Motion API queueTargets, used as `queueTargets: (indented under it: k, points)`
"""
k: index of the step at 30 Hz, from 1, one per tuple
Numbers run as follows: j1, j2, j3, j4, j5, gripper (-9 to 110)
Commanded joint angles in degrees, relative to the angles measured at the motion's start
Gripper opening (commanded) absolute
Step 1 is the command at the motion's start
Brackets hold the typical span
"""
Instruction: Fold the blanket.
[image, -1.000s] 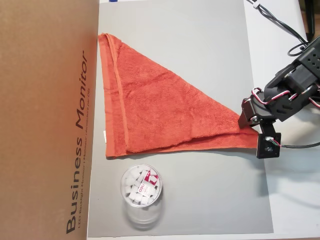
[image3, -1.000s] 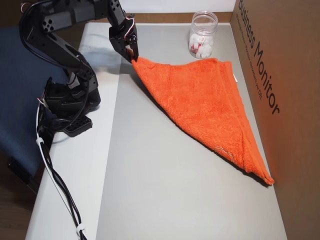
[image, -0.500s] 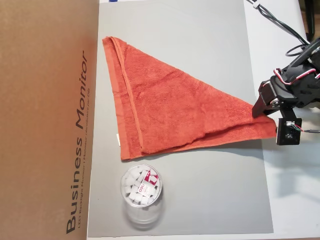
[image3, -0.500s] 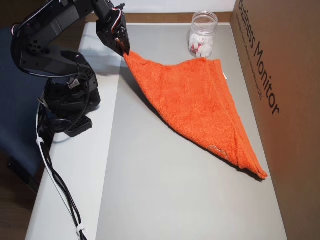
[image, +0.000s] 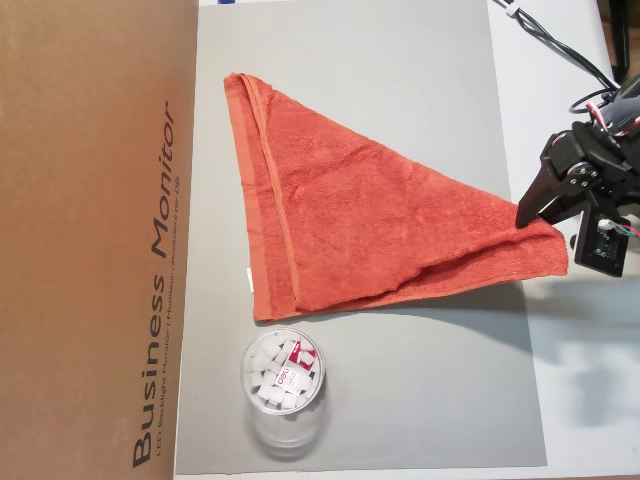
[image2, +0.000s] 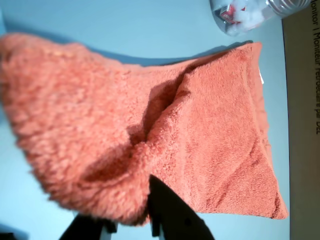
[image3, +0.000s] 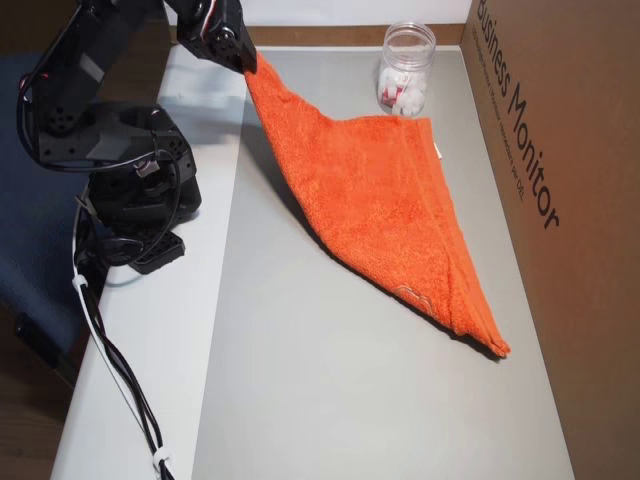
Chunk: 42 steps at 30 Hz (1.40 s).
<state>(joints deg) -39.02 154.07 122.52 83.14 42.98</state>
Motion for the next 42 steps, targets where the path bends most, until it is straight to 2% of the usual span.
queueTargets:
  k: [1,8,19,30,39,42]
  points:
    - [-2.4,1.0,-6.6,4.7,2.6,0]
    - [-2.3,0.0,-12.9,5.8,11.0,0]
    - [10.5,-0.1,-13.8,-0.5,19.8,0]
    - [17.5,-0.6,-13.4,-8.1,19.9,0]
    - [26.1,-12.6,-23.2,-11.1,20.0,0]
    - [29.4,-17.4,-27.0,-12.9,23.9,0]
